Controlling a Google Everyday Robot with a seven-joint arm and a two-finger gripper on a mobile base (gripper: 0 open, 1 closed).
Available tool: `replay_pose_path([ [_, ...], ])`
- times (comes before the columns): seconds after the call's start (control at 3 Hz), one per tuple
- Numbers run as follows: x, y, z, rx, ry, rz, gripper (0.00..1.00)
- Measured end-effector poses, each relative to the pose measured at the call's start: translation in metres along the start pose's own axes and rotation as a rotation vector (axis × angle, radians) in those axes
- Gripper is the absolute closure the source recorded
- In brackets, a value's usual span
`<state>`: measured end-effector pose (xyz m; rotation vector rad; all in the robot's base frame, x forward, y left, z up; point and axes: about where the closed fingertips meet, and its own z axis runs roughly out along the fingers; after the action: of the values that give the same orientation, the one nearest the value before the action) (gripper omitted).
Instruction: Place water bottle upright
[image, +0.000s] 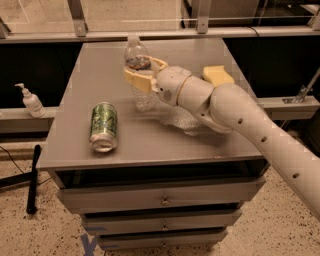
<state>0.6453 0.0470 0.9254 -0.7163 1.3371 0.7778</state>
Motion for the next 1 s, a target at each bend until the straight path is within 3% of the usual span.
replay_pose_path([
  [1.0, -0.0034, 0.0000, 0.0002, 0.000, 0.000, 0.000, 0.12],
])
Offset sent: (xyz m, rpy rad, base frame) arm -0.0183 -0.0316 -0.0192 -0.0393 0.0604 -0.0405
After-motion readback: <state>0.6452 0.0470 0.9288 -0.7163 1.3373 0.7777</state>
